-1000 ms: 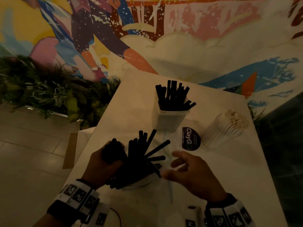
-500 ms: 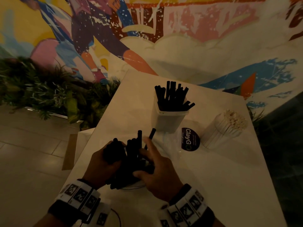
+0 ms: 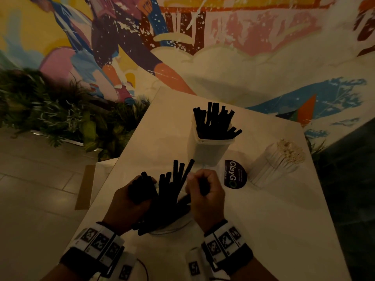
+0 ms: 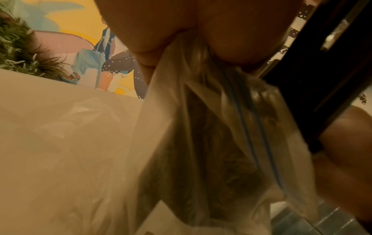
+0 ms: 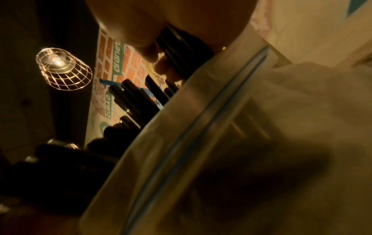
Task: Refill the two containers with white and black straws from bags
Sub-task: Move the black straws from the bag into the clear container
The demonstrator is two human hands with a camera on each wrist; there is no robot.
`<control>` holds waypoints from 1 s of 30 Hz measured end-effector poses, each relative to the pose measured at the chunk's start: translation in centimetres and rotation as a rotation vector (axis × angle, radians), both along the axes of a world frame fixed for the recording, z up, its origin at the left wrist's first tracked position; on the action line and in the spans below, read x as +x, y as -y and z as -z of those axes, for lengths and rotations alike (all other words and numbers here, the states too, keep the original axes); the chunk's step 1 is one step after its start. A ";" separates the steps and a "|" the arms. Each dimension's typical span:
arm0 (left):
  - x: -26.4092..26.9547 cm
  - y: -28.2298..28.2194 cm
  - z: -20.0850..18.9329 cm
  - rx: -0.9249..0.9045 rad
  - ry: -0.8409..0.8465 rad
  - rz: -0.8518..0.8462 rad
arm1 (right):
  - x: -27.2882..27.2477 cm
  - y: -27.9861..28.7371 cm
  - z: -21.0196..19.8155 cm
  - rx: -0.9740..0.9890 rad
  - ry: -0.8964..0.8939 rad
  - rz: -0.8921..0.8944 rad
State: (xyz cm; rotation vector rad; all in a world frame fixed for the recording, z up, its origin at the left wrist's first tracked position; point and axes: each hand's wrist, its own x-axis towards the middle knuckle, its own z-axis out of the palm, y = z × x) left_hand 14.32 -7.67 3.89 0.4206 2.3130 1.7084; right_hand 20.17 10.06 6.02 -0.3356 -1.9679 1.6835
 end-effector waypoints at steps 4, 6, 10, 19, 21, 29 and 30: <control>0.1 0.1 0.2 0.010 0.004 0.005 | -1.1 -0.8 -1.2 -0.010 -0.088 0.099; 0.2 0.2 0.2 0.030 0.022 -0.005 | -1.3 -0.7 -0.8 -0.019 -0.051 0.076; 0.2 0.3 0.3 0.066 0.049 -0.030 | -1.5 -0.5 -0.1 0.026 -0.059 0.034; 0.4 -0.1 -0.1 0.073 0.062 -0.051 | -2.2 -1.2 0.9 -0.062 0.016 0.086; 0.3 -0.1 0.1 0.044 0.056 -0.051 | -2.4 -1.6 0.9 -0.008 0.057 0.066; 0.1 0.6 1.2 0.078 0.076 -0.056 | -2.0 -1.6 -3.2 -0.004 -0.118 0.128; 0.1 0.6 1.4 0.077 0.084 -0.061 | -1.8 -1.6 -4.3 -0.026 -0.152 0.124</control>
